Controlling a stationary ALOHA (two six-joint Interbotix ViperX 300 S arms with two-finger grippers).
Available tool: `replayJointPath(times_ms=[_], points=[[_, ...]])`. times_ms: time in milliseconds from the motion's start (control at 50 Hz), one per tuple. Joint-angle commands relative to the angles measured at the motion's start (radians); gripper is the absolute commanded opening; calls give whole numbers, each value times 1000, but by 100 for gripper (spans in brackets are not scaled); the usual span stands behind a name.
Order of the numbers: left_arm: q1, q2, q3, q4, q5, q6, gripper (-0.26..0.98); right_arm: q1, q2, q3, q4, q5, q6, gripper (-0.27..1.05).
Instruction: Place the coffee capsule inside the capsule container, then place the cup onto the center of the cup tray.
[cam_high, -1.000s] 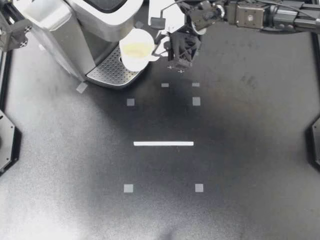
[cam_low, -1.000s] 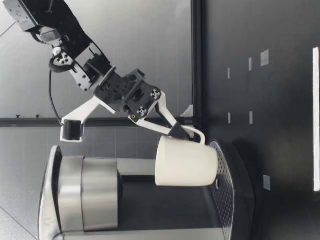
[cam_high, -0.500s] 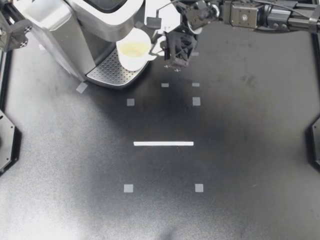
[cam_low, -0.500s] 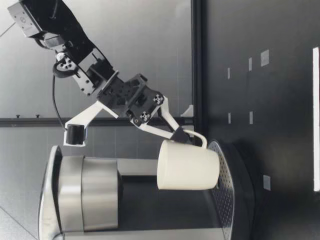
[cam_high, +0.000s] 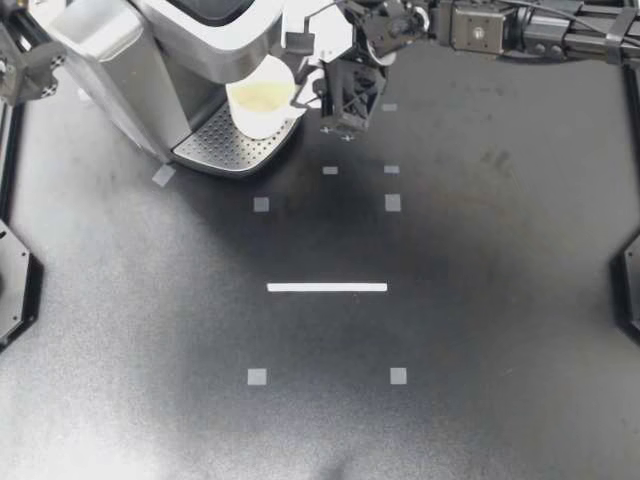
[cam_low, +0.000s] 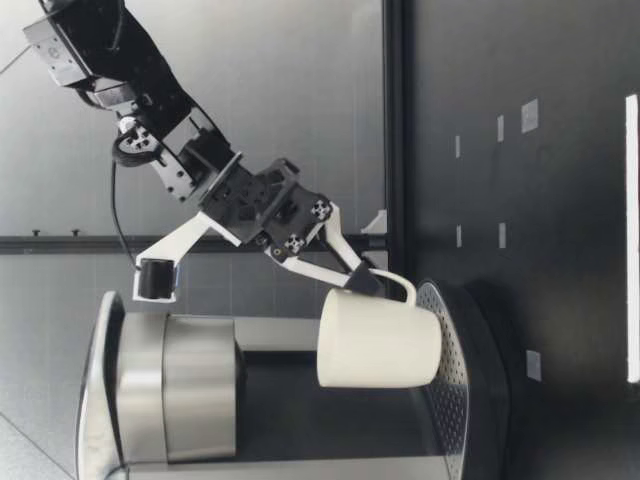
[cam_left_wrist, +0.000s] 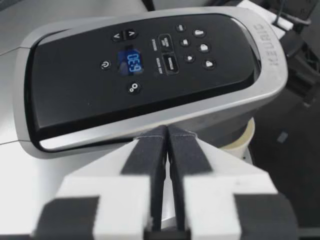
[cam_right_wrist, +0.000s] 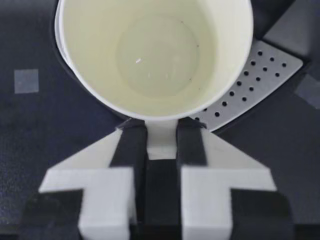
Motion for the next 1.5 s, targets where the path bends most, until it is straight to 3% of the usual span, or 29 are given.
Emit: replayJointPath(times_ms=[0, 580, 720, 980, 1260, 1480], points=[[-2, -6, -12, 6, -8, 0, 11, 5, -17, -37, 3, -3, 0, 11], [-2, -25, 2, 6, -9, -6, 11, 8, 14, -78, 3, 20, 3, 13], [-2, -26, 5, 6, -15, -8, 11, 9, 14, -78, 3, 23, 5, 25], [-2, -26, 6, 6, -21, -11, 11, 9, 9, -75, 3, 31, 6, 62], [-2, -26, 9, 6, -21, -29, 11, 9, -23, -60, 3, 31, 8, 62], [-2, -26, 11, 6, -58, -29, 11, 6, -80, 6, 0, 11, 5, 62]])
